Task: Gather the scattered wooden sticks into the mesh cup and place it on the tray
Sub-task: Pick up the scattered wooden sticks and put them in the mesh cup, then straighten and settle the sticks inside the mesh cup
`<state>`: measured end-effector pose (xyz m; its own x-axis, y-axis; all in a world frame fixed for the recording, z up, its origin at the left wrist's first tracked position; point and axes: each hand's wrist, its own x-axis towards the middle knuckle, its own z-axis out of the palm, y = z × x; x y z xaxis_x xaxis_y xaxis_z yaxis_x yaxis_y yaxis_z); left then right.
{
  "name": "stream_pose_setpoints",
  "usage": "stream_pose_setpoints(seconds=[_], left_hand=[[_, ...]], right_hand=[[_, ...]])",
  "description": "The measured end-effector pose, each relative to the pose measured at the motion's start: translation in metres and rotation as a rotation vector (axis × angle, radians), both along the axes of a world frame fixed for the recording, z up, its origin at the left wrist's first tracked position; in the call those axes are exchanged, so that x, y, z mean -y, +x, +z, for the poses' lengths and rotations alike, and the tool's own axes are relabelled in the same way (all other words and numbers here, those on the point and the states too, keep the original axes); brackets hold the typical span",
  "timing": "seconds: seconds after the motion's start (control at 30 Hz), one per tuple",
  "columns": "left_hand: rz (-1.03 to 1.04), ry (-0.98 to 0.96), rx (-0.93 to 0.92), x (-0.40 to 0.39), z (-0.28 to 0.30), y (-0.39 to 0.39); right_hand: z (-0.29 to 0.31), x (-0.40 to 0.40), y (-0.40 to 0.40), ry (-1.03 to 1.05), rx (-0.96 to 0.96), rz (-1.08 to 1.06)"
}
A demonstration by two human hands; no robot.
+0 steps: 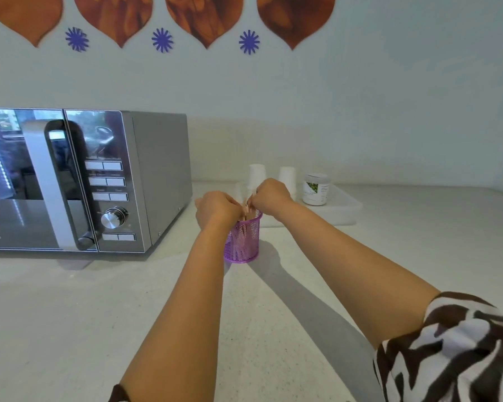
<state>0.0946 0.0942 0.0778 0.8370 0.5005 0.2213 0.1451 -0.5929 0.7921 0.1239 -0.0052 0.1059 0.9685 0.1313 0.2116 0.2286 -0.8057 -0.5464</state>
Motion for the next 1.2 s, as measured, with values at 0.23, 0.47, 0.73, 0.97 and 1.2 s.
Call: stream_pose_setpoints(seconds=[0.23,0.47,0.73,0.97,1.2], left_hand=[[0.05,-0.064,0.127,-0.024,0.005,0.001],[-0.162,-0.555,-0.12,-0.015,-0.004,-0.011],[-0.293,-0.679,-0.178,-0.012,-0.005,-0.011],[-0.213,-0.644,0.041,-0.006,-0.002,-0.005],[-0.244,-0.572,-0.027,-0.004,-0.006,-0.003]], right_hand=[[-0.01,0.012,0.001,0.008,0.07,-0.053],[-0.059,0.027,-0.011,0.597,-0.291,0.239],[-0.097,0.017,-0.014,0.628,-0.126,0.28],[-0.085,0.039,-0.007,0.737,0.139,-0.01],[-0.088,0.046,-0.006,0.687,0.108,-0.02]])
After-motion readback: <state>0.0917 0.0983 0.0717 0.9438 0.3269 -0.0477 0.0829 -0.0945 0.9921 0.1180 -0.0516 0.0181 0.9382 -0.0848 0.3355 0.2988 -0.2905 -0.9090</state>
